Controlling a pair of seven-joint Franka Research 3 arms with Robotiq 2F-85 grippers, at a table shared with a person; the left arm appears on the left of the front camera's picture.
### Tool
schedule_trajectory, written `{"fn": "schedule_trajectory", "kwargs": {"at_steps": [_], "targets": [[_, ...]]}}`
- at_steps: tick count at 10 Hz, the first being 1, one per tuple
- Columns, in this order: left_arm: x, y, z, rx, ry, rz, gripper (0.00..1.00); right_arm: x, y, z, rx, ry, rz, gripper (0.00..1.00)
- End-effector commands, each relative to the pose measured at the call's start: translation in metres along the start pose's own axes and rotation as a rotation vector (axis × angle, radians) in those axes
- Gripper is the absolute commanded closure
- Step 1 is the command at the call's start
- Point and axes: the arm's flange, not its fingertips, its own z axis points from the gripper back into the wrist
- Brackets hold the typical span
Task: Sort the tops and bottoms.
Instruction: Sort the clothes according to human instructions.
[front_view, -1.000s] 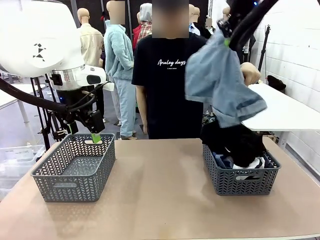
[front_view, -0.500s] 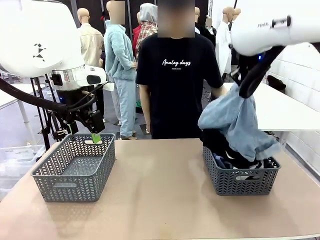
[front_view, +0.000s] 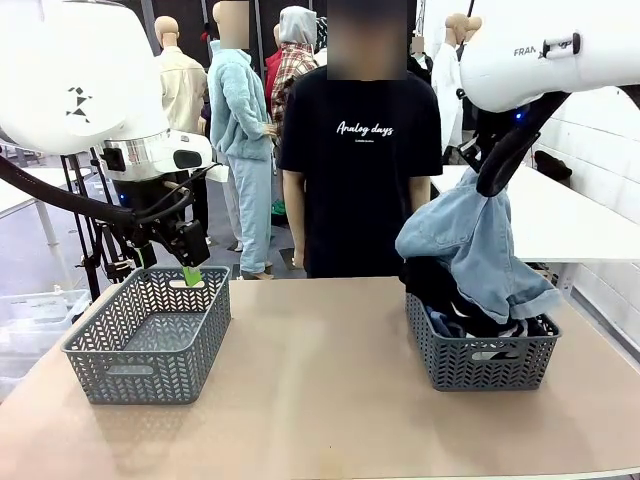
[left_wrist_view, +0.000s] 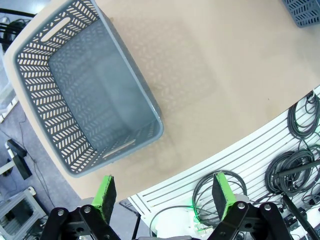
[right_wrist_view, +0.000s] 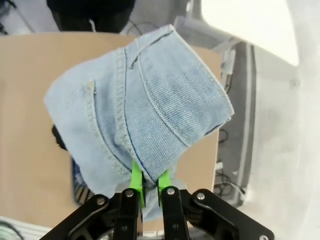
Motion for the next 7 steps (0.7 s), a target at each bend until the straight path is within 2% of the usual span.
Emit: {"fn": "schedule_trajectory", "kwargs": {"at_steps": [1, 5, 7], "targets": [[0.000, 0.002, 0.001, 0.005, -0.008, 0.001, 0.00, 0.008, 0.008, -0.047, 0.031, 0.056, 0.112, 1.00], [0.000, 0.002, 0.001, 0.005, -0.008, 0.001, 0.00, 0.003, 0.025, -0.141, 0.168, 0.123, 0.115, 1.00], [0.000, 0.002, 0.001, 0.005, -0.008, 0.001, 0.00, -0.008, 0.041, -0.175, 0.254, 0.206, 0.132, 1.00]]}}
